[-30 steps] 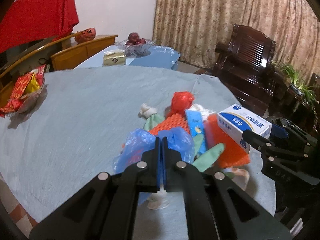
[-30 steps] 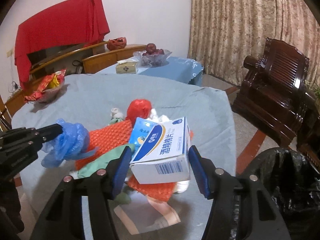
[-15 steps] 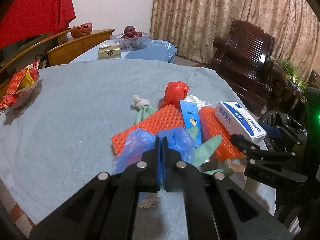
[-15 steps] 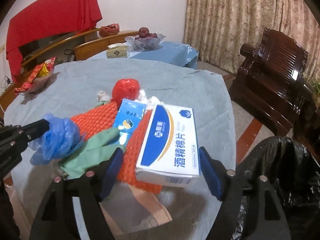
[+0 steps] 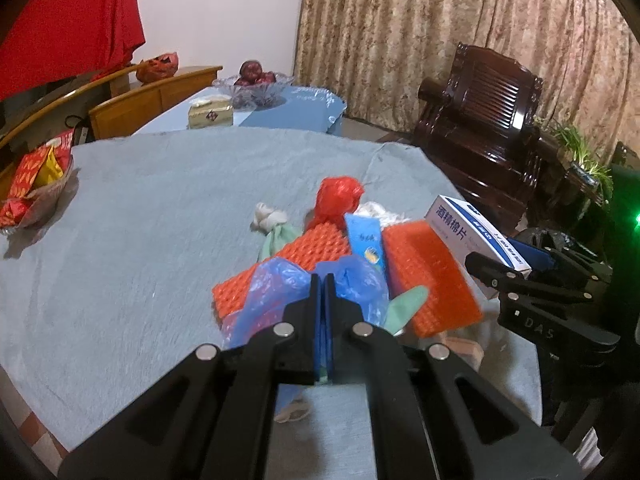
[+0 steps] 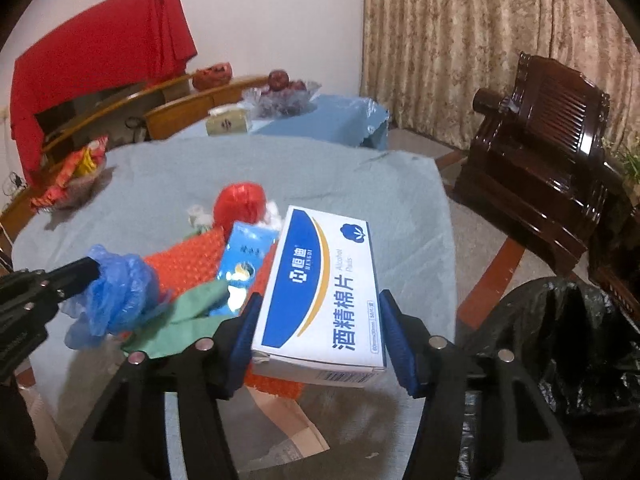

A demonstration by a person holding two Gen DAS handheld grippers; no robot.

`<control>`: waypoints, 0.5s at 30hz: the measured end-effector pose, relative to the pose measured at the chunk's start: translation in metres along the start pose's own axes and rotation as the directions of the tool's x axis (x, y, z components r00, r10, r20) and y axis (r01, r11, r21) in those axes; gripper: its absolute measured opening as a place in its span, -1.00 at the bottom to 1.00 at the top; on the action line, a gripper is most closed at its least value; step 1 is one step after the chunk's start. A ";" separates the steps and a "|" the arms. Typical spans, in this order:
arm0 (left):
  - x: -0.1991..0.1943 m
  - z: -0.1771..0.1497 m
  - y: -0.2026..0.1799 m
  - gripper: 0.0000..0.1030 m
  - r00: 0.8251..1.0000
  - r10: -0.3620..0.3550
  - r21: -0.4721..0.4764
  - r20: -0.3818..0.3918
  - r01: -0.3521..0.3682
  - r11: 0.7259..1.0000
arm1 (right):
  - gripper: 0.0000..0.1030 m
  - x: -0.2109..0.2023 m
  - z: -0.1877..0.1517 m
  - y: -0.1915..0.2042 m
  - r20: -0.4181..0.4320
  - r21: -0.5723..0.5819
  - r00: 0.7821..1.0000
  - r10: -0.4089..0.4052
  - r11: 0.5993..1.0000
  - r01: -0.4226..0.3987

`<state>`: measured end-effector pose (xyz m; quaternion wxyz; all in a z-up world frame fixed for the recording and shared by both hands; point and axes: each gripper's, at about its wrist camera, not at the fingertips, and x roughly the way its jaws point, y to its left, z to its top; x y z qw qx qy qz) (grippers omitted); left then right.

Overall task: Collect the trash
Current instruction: 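Grasp the white alcohol-pad box with the right gripper and lift it, then carry the box and bag over the bin and open both grippers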

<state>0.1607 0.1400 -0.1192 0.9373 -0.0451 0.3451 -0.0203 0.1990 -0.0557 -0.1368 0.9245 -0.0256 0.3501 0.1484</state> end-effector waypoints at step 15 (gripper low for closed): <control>-0.029 0.029 -0.098 -0.98 0.984 -0.162 0.126 0.078 0.152 0.980 | 0.12 -0.095 0.005 -0.074 0.118 0.088 0.988 -0.096 0.992 0.086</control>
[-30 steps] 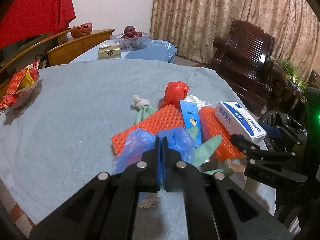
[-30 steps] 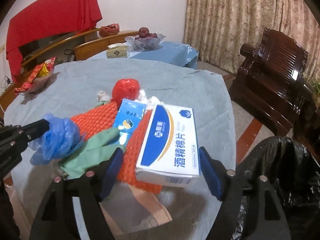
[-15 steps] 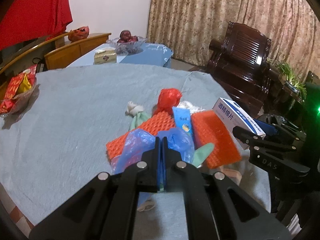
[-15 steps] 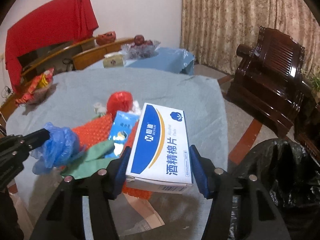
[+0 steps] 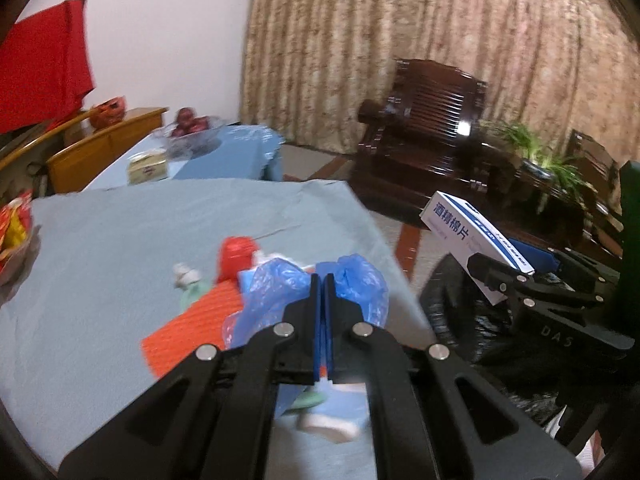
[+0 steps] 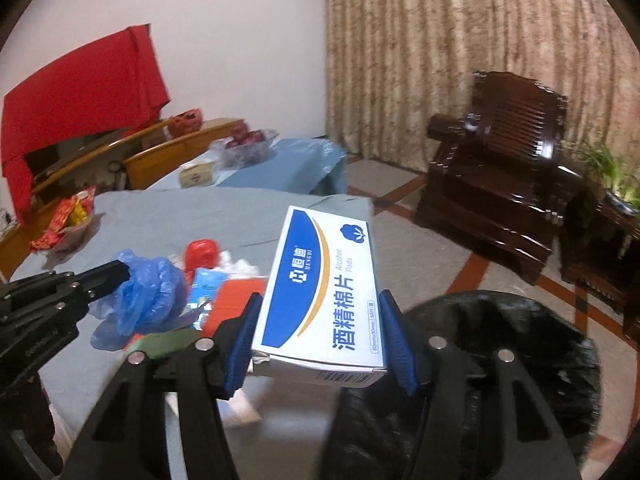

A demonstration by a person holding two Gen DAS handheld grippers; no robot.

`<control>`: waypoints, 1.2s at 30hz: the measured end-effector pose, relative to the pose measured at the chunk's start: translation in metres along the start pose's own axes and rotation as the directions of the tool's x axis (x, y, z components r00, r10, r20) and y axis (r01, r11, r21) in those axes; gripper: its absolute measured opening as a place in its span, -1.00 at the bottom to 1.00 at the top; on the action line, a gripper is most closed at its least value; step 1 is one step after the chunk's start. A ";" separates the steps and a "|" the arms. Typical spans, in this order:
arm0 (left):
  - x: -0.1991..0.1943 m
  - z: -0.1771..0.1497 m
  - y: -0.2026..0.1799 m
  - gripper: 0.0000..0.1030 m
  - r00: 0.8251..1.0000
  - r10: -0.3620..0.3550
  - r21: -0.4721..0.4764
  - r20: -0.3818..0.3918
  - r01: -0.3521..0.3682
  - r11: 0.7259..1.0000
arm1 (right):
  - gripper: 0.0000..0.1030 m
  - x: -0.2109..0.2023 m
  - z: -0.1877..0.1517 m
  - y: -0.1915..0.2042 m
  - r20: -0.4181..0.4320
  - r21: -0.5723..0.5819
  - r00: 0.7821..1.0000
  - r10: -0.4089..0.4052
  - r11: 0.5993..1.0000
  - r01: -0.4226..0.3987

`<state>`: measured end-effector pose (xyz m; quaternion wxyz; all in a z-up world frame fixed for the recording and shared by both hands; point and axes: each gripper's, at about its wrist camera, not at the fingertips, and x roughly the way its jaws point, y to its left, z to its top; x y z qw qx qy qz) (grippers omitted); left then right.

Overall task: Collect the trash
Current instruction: 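Carry the box and bag over the bin and open both grippers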

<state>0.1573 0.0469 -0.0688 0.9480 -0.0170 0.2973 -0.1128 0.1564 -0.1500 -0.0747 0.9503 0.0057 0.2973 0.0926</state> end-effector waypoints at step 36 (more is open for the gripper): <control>0.098 -0.014 -0.206 -0.13 0.919 -0.354 0.143 -0.171 0.379 0.914 | 0.33 -0.052 -0.080 -0.181 -0.151 0.134 0.919 -0.363 0.914 0.383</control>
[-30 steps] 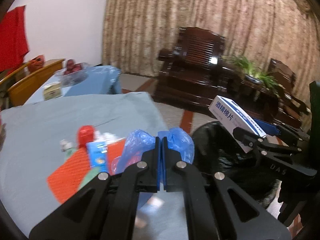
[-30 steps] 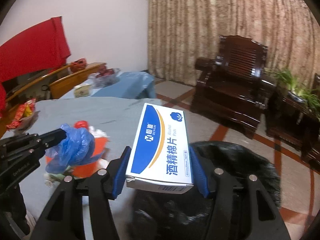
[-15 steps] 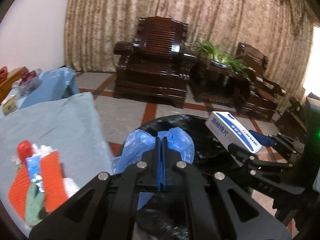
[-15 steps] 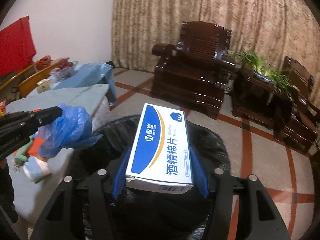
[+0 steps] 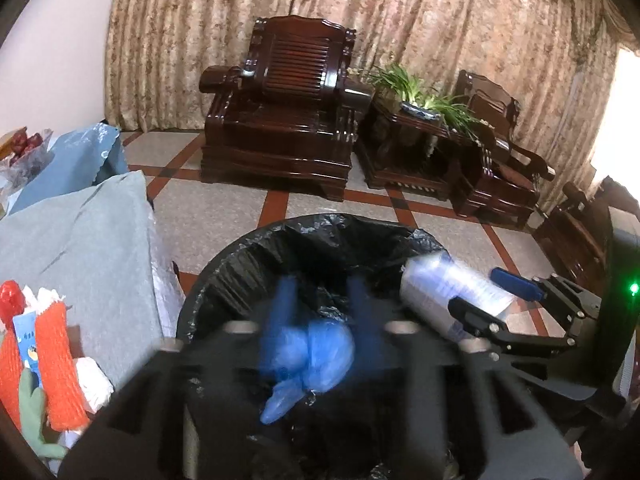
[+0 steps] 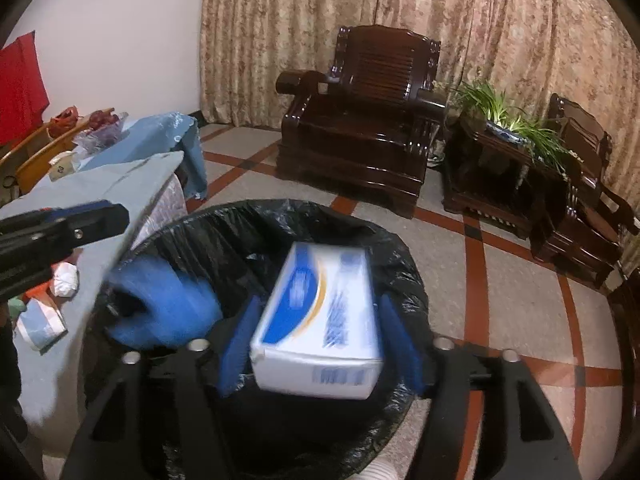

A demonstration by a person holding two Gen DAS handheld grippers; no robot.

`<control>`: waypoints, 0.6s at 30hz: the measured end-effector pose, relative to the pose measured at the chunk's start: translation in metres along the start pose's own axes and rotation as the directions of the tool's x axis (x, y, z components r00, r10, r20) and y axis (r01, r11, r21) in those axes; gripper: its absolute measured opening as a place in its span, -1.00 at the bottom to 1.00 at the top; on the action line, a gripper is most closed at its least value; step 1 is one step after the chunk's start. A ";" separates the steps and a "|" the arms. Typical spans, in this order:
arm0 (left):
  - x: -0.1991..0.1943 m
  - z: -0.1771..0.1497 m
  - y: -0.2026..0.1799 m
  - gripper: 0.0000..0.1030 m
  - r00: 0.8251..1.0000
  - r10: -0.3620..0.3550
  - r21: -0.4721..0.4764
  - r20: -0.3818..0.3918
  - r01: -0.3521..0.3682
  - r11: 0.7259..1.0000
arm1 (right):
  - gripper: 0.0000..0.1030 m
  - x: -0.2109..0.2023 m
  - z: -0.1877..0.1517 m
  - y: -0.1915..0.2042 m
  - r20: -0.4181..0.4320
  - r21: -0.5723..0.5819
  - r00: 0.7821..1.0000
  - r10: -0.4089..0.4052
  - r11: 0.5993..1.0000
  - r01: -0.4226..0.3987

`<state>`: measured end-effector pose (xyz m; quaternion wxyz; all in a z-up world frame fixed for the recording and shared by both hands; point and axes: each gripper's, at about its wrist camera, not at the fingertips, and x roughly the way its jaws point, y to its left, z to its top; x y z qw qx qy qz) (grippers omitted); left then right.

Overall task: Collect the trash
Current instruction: 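Carry the box and bag over the bin and open both grippers, then move both tools back over the table toward the glove and orange net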

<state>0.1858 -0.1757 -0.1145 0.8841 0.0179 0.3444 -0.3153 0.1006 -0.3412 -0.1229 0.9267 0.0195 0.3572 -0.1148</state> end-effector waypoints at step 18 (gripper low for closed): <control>-0.100 -0.019 0.094 0.79 0.940 0.327 -0.152 0.098 -0.310 0.938 | 0.89 -0.022 0.014 0.051 0.100 -0.034 0.986 0.134 0.991 -0.131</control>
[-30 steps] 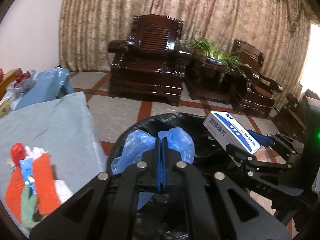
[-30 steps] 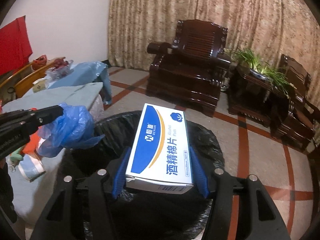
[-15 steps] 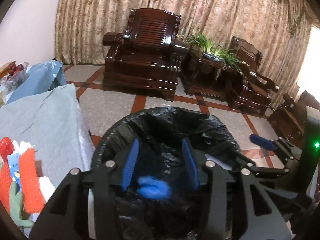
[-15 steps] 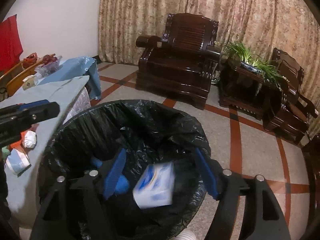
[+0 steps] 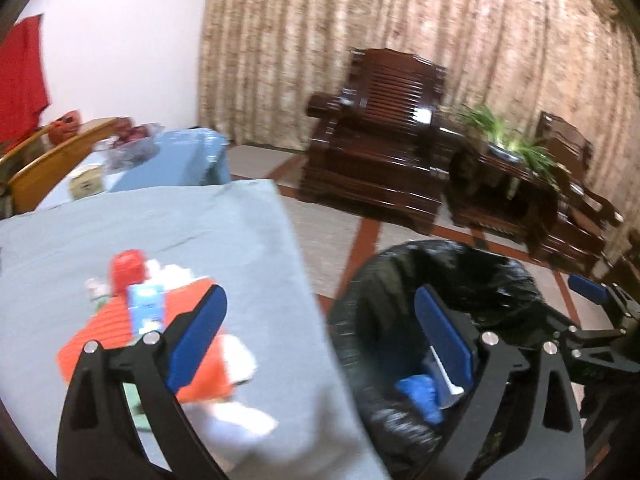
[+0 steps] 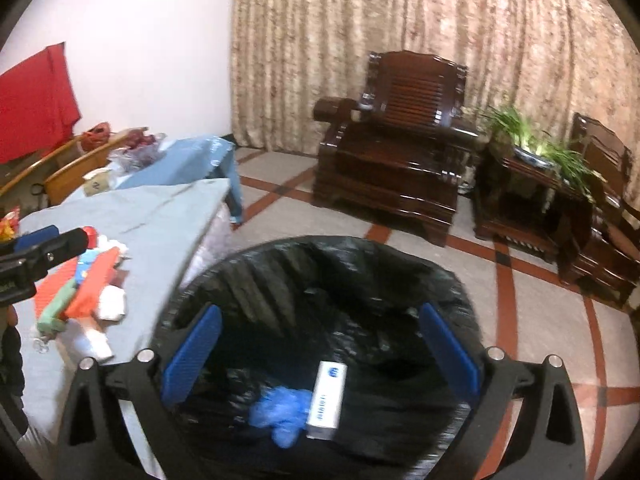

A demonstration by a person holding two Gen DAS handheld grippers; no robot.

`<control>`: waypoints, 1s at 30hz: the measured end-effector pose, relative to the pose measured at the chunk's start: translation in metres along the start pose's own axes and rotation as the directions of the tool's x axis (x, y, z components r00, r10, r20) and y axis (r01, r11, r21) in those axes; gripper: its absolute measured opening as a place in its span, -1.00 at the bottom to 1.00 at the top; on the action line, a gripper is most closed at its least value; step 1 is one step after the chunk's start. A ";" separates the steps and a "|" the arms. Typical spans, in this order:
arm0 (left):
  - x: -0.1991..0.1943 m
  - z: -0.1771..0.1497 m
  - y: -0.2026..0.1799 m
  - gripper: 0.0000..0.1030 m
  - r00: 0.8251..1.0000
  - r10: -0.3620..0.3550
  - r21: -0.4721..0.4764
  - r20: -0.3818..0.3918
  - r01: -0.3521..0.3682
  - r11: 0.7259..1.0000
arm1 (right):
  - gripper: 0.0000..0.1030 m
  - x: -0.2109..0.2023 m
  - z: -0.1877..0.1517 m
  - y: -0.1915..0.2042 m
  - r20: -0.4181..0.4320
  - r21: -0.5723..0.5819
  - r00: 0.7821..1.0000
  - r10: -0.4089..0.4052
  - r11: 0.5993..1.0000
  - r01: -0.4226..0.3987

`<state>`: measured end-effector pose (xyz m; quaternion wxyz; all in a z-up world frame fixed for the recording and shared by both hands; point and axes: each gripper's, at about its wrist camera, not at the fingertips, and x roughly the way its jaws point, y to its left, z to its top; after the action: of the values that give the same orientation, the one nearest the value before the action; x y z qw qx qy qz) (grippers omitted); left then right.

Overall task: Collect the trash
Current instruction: 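Move both tools back over the table toward the glove and orange net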

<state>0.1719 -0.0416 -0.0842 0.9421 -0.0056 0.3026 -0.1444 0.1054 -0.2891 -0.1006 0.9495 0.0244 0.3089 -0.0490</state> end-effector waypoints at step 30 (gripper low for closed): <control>-0.017 -0.093 0.142 0.58 0.946 0.277 -0.108 -0.166 -0.297 0.949 | 0.84 0.025 -0.024 0.173 -0.024 -0.179 0.967 0.253 0.951 -0.253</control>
<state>0.1436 0.1060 -0.1640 0.9254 -0.0128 0.3784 0.0149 0.1297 -0.1167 -0.1321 0.9461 -0.0221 0.3068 0.1014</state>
